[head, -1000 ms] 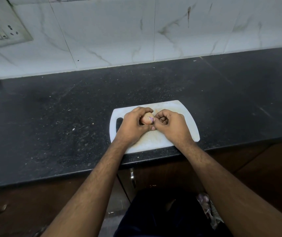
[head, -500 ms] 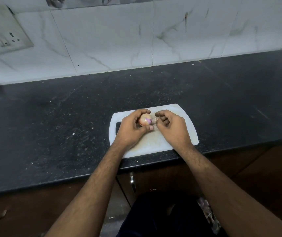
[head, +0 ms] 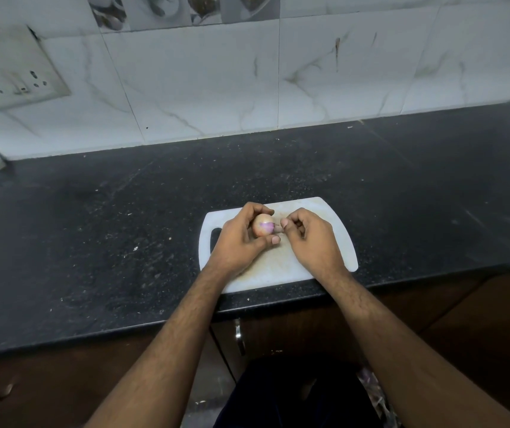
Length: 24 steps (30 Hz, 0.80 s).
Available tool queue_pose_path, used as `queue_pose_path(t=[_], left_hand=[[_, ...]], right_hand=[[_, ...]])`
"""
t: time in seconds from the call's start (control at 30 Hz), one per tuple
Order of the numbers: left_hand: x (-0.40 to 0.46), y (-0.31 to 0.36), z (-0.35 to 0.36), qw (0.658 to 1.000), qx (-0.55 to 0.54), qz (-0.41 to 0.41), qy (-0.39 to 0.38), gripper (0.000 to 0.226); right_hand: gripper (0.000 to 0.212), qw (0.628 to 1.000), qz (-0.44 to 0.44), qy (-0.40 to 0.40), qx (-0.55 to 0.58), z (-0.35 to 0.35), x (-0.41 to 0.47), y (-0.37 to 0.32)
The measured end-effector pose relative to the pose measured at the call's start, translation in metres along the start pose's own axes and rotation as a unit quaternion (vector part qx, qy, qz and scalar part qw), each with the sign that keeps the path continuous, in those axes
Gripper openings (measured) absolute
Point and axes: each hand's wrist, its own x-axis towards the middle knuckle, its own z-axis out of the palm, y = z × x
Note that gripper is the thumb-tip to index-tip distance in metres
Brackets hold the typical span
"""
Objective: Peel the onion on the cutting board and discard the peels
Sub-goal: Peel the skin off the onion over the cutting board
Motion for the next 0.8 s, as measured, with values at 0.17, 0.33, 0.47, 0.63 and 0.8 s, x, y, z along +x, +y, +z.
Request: queue_pose_path(t=[0.17, 0.33, 0.47, 0.63, 0.8], left_hand=[[-0.0005, 0.0046, -0.0002, 1.000, -0.012, -0.005, 0.008, 0.050], [0.0002, 0.0041, 0.0003, 0.999, 0.014, -0.008, 0.028, 0.051], [0.0014, 0.0009, 0.0003, 0.998, 0.052, 0.017, 0.045, 0.050], [0.0030, -0.0028, -0.0006, 0.996, 0.075, 0.021, 0.033, 0.051], [0.0019, -0.0010, 0.0009, 0.998, 0.067, -0.001, 0.021, 0.057]], right_hand=[[0.007, 1.000, 0.001, 0.014, -0.015, 0.0016, 0.0019, 0.0016], [0.019, 0.998, -0.021, -0.018, -0.047, 0.0027, 0.0008, -0.0033], [0.017, 0.999, -0.018, -0.002, -0.027, 0.0009, 0.0000, -0.0036], [0.015, 1.000, -0.020, -0.007, 0.022, -0.0008, -0.0003, -0.0026], [0.010, 0.998, -0.012, -0.021, 0.055, -0.0031, -0.0036, -0.0032]])
